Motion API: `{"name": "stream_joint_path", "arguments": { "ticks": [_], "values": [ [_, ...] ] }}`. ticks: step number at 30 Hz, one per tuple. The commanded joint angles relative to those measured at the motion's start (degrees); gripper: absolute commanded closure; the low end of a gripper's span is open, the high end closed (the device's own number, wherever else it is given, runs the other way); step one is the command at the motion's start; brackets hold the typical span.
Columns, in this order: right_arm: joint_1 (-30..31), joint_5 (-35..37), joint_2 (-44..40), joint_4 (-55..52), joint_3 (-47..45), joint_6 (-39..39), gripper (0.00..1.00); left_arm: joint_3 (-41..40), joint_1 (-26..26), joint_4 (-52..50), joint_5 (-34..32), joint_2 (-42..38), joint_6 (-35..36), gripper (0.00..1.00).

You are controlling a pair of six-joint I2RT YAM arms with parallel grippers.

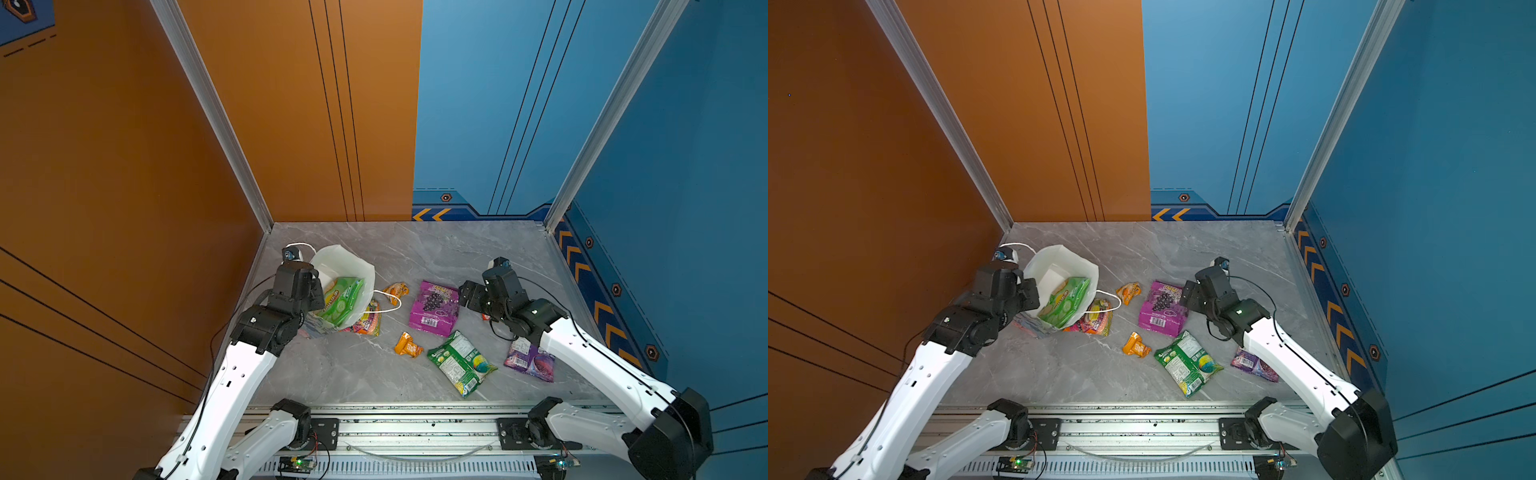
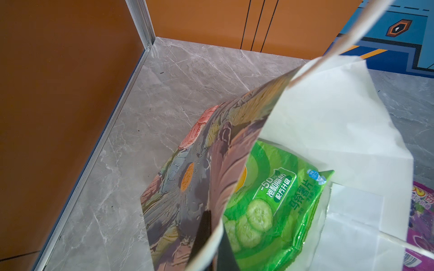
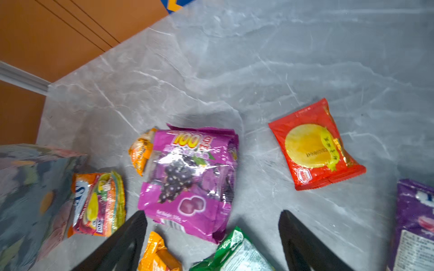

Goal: Place the snacks into the paper bag
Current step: Rotate the snack at the center of the table.

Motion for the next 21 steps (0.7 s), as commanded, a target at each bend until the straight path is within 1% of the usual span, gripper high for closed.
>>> {"name": "stream_joint_path", "arguments": {
  "ticks": [1,5,8,12,17,19,21],
  "values": [
    [-0.25,-5.79,3.72,7.32,-2.44,5.74,0.08,0.06,0.34,1.13,0.43,-1.06,-0.50,1.00],
    [1.49,-7.88,10.25,11.12,-2.67,7.81,0.06,-0.01,0.32,1.15,0.35,-1.09,-0.47,1.00],
    [3.74,-6.76,13.73,11.90,-2.03,8.97,0.03,-0.12,0.25,1.12,0.12,-1.18,-0.28,1.00],
    [5.93,-5.86,16.85,12.41,-1.38,10.44,0.00,-0.13,0.25,1.14,-0.02,-1.40,-0.10,1.00],
    [8.69,-5.84,19.62,12.28,-0.11,12.00,0.00,-0.21,0.25,1.12,0.00,-1.53,-0.05,1.00],
    [10.24,-5.84,20.08,12.75,0.25,12.66,0.01,-0.26,0.25,1.12,-0.08,-1.59,0.01,1.00],
    [13.12,-5.72,20.58,12.56,1.02,13.37,0.02,-0.27,0.25,1.21,-0.30,-1.69,-0.01,1.00]
  ]
}}
